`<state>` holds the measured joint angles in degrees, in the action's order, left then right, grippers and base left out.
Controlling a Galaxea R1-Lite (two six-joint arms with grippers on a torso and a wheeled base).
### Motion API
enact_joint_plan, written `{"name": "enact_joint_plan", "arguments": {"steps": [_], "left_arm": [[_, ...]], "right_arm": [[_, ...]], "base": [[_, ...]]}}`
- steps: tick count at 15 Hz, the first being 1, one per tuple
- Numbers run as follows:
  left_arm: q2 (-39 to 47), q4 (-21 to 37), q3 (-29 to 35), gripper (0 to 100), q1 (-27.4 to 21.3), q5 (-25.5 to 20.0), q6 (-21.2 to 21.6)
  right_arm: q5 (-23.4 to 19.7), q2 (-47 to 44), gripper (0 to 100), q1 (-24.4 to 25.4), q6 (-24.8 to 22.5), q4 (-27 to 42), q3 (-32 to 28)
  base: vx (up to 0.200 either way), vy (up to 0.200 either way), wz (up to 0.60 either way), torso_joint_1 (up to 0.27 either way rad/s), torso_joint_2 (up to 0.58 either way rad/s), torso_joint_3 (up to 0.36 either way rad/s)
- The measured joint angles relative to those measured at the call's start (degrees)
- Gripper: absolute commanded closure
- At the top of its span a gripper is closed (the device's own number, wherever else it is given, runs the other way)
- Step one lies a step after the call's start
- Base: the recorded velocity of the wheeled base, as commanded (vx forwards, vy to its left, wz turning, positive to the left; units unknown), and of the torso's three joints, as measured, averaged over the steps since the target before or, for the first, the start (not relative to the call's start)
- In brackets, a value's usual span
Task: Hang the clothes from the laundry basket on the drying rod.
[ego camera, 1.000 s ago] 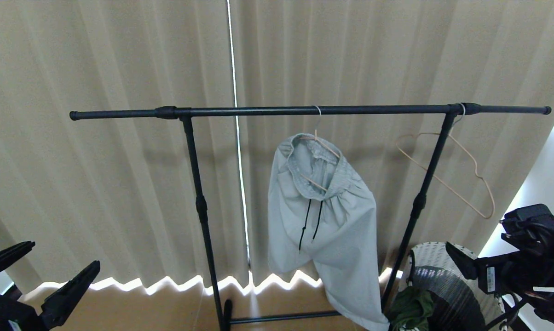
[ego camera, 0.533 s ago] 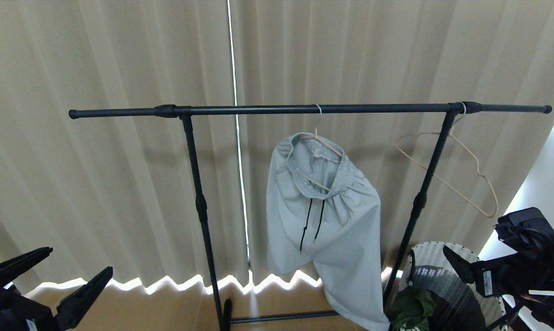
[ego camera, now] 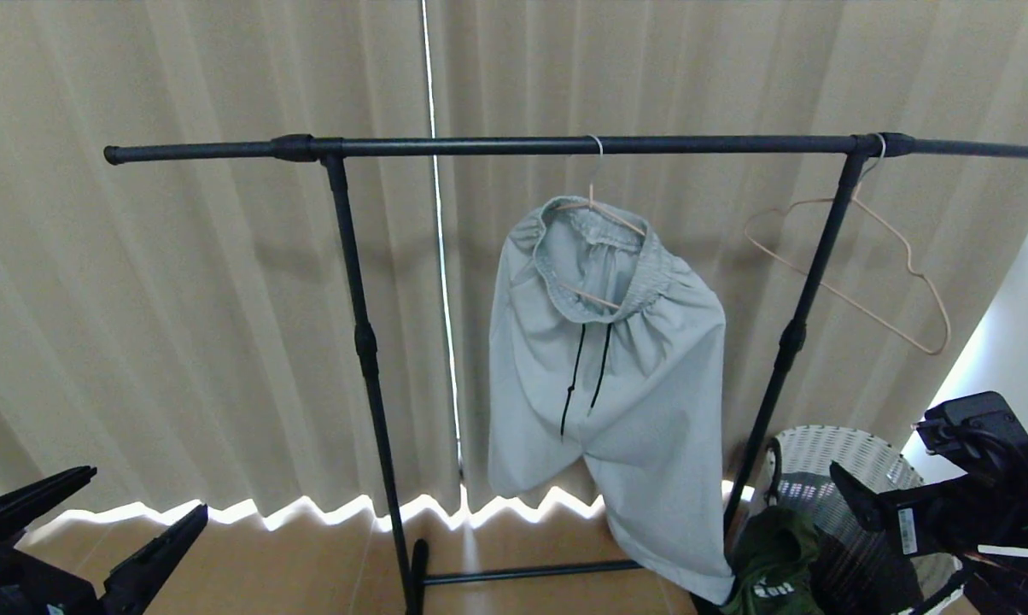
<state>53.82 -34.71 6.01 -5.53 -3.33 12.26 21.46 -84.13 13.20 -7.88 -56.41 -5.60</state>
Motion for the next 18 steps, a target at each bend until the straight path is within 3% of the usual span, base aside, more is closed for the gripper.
{"name": "enact_joint_plan", "arguments": {"steps": [11,18], "left_arm": [[-1.6,0.1,-0.9,0,-0.1,0.0,0.1],[-2.9,-0.3,-1.6,0,0.0,0.0,0.6]], "right_arm": [[0.1,0.2,0,0.1,0.0,0.0,0.9],[-0.1,1.5,0,1.5,0.0,0.0,2.7]], "base": [[0.0,0.0,0.0,-0.178,0.47,0.294],[0.0,0.0,0.0,-0.026,0.09,0.063]]}}
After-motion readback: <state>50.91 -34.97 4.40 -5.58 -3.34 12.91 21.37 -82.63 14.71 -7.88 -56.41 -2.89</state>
